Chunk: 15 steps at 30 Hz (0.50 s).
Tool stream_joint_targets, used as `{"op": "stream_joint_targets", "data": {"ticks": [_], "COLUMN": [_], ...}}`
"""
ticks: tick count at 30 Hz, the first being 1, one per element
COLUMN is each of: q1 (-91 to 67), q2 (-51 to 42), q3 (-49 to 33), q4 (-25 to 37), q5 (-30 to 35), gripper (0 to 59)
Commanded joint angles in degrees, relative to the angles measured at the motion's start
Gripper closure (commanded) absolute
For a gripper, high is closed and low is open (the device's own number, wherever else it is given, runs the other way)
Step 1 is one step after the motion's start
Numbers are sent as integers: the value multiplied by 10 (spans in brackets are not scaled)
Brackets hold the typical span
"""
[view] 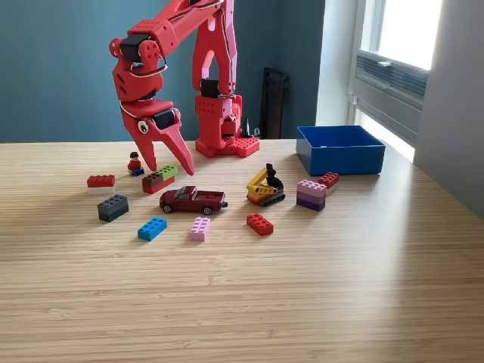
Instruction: Grasp a lego block and put it in the bin.
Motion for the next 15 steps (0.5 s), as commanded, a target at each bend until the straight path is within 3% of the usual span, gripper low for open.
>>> {"op": "stream_joint_targets", "data": {"ticks": [1, 12, 13, 15], "q1": [-11, -22, -25, -31], "q2": [16, -86, -92, -102], "q3": [10, -45, -47, -56], "q4": [-14, -13, -13, -13], "q5": [19, 86, 93, 119], "gripper": [162, 262, 279, 373]}}
